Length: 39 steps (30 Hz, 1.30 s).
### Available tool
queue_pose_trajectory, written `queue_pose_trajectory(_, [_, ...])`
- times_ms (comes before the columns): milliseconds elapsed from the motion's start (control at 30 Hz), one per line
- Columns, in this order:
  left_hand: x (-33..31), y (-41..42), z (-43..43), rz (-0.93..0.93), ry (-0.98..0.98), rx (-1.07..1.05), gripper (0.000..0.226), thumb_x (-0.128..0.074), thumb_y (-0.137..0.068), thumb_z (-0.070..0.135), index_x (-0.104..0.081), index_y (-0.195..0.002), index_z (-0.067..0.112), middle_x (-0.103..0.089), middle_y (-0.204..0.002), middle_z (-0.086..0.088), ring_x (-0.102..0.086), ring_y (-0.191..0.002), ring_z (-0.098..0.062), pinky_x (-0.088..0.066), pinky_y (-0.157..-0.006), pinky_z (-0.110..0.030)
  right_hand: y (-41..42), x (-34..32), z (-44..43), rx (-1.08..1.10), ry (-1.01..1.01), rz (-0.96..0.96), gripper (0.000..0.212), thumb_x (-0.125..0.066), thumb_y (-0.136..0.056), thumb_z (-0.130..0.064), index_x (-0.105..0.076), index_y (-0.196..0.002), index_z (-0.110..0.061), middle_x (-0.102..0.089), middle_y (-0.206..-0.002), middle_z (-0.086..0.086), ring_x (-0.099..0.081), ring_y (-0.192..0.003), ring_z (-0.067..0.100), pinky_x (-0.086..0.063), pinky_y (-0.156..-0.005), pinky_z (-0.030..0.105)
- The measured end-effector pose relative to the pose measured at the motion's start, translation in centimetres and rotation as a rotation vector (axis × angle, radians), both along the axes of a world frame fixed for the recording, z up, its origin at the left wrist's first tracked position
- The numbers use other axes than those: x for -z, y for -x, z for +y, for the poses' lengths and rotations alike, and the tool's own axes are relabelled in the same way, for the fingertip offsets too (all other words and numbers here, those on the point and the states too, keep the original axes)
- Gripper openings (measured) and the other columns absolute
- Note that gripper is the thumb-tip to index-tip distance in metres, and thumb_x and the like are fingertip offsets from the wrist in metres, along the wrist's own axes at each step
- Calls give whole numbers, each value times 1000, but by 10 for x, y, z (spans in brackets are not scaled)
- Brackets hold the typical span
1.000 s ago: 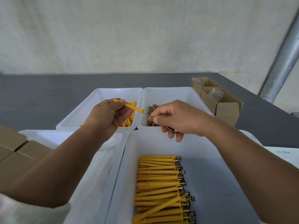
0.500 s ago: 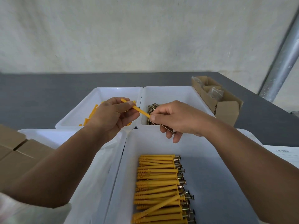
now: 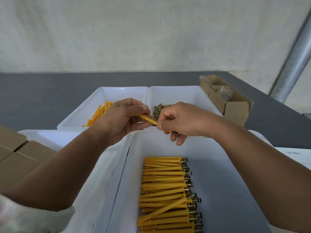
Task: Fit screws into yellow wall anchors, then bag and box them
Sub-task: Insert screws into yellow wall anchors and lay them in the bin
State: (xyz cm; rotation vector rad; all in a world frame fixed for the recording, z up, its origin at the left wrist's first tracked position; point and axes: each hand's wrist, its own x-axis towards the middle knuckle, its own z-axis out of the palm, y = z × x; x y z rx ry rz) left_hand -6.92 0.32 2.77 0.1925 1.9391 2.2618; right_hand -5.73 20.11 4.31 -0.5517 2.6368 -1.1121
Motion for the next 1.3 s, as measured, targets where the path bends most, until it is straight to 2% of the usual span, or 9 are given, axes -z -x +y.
queue_pose_trajectory(200, [0, 4, -3, 8, 30, -169, 12, -59, -91, 1, -62, -81, 6, -67, -81, -12, -69, -72, -21, -60, -65, -32, -6, -3, -5, -97, -232, -119, 8, -63, -94, -18, -68, -96, -12, -69, -89, 8, -73, -73, 18, -61, -62, 28])
queue_pose_trajectory(300, [2, 7, -8, 50, 135, -263, 12, -63, -89, 1, -63, -78, 7, -65, -77, -10, -67, -72, -20, -59, -64, -30, -9, -1, -6, -122, -359, -188, 10, -64, -93, -15, -67, -101, -10, -70, -90, 10, -72, -68, 16, -61, -63, 29])
queue_pose_trajectory(367, [4, 10, -12, 89, 256, -327, 11, -66, -88, 3, -64, -78, 8, -66, -75, -9, -67, -72, -19, -59, -66, -30, -11, -1, -7, -128, -452, -205, 11, -65, -93, -16, -67, -103, -10, -71, -95, 14, -74, -73, 20, -62, -67, 32])
queue_pose_trajectory(467, [8, 12, -16, 152, 417, -385, 11, -68, -86, 5, -65, -77, 10, -68, -72, -6, -66, -71, -19, -60, -71, -33, -14, 0, -10, -140, -566, -180, 13, -65, -93, -18, -67, -103, -10, -71, -94, 16, -74, -80, 27, -62, -70, 35])
queue_pose_trajectory(700, [13, 11, -14, 253, 658, -431, 5, -70, -83, 9, -69, -79, 13, -71, -75, -11, -64, -66, -18, -58, -77, -40, -19, 10, -18, -192, -842, -80, 23, -63, -94, -29, -68, -106, -10, -72, -95, 11, -74, -71, 26, -61, -76, 37])
queue_pose_trajectory(833, [14, 10, -14, 281, 729, -437, 4, -70, -83, 14, -69, -81, 16, -71, -77, -7, -68, -77, -26, -58, -79, -41, -17, 12, -19, -170, -811, -128, 24, -67, -92, -28, -67, -105, -7, -71, -94, 14, -72, -66, 29, -62, -74, 40])
queue_pose_trajectory(1100, [19, 14, -16, 338, 860, -455, 11, -69, -82, 17, -66, -75, 25, -66, -73, 7, -62, -74, -12, -49, -65, -26, -19, 8, -19, -153, -805, -149, 24, -64, -94, -26, -68, -106, -6, -71, -94, 13, -71, -65, 27, -62, -71, 36])
queue_pose_trajectory(1200, [22, 17, -17, 375, 974, -476, 11, -67, -84, 19, -66, -77, 27, -63, -73, 13, -57, -71, -3, -39, -55, -19, -15, -4, -10, -117, -594, -148, 19, -63, -94, -26, -69, -94, -8, -72, -86, 10, -73, -68, 26, -61, -58, 30])
queue_pose_trajectory(1300, [28, 21, -20, 382, 1077, -487, 7, -65, -85, 20, -68, -81, 25, -61, -72, 15, -53, -69, -1, -34, -53, -15, -5, -18, 5, 55, -363, 28, 18, -63, -92, -32, -68, -82, -18, -72, -75, 1, -68, -57, 13, -54, -51, 24])
